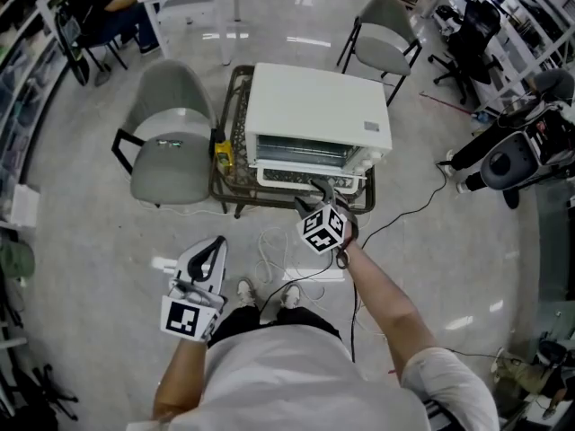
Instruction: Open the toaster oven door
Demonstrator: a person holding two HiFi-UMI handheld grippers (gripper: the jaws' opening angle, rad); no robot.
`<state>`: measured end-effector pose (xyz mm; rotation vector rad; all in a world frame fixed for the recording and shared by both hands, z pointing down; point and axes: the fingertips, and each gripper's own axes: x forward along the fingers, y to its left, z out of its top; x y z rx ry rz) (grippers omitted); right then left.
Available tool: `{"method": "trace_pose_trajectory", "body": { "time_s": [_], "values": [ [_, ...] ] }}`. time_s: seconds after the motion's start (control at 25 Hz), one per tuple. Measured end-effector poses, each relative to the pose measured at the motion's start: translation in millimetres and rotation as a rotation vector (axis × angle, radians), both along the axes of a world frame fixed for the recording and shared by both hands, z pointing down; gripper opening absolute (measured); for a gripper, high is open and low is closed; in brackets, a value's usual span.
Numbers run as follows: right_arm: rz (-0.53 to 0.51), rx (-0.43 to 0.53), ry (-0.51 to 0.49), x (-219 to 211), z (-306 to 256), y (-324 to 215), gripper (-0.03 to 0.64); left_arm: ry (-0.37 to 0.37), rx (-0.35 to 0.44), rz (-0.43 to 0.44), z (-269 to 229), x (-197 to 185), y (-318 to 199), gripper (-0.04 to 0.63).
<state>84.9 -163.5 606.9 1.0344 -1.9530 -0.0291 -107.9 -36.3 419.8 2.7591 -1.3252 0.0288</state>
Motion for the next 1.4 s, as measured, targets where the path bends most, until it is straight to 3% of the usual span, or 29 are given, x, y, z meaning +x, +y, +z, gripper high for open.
{"method": "trace_pose_trajectory", "body": {
  "time_s": [1.4],
  "values": [
    [-0.015,-0.055,0.073,-6,43,46,0.252,-0.005,-0.010,0.019,5,3,4,0.017]
  ]
}}
